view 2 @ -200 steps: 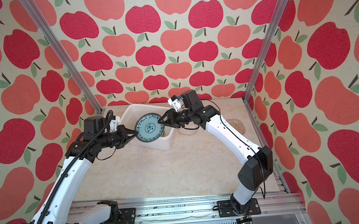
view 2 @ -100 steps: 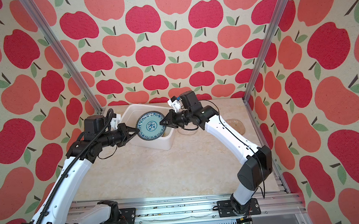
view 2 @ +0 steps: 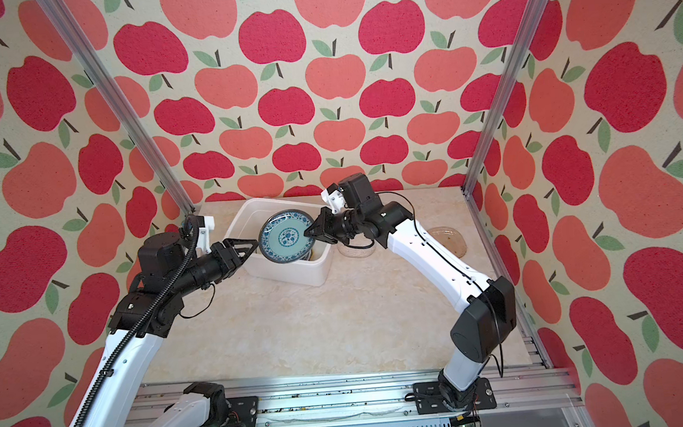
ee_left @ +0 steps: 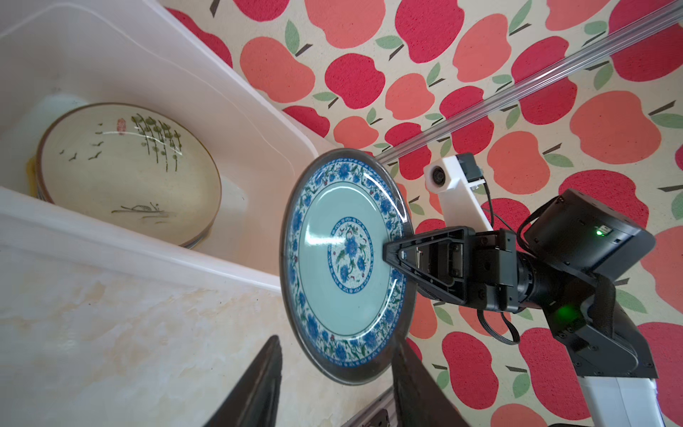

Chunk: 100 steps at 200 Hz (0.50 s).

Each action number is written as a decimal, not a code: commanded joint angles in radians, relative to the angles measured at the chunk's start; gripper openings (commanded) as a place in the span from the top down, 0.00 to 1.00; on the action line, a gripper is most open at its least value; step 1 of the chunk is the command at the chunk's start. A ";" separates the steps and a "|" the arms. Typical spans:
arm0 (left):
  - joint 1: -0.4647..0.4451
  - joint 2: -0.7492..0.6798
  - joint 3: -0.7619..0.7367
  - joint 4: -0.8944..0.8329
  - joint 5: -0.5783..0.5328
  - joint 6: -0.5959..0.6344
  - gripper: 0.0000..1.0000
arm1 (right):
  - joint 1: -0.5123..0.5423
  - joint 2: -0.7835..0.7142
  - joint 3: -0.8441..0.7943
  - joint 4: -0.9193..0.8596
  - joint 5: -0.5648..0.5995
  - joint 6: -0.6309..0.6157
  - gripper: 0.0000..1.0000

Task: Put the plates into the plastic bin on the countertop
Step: 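Pass the blue floral plate from the left gripper to the right gripper over the bin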

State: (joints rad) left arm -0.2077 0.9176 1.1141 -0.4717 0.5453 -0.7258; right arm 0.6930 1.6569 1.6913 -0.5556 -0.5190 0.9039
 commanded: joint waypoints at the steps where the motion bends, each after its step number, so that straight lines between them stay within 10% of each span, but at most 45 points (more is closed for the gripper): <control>1: 0.004 -0.054 -0.022 0.065 -0.035 0.080 0.34 | -0.001 0.011 0.074 0.003 0.055 0.042 1.00; 47: 0.008 -0.183 -0.086 0.105 -0.064 0.201 0.00 | -0.001 0.136 0.198 -0.021 0.144 0.111 1.00; 100: 0.008 -0.245 -0.077 0.011 -0.112 0.334 0.01 | 0.016 0.362 0.402 -0.021 0.221 0.180 1.00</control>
State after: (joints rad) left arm -0.2039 0.6895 1.0348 -0.4183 0.4843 -0.4828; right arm 0.6941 1.9404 1.9911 -0.5697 -0.3576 1.0374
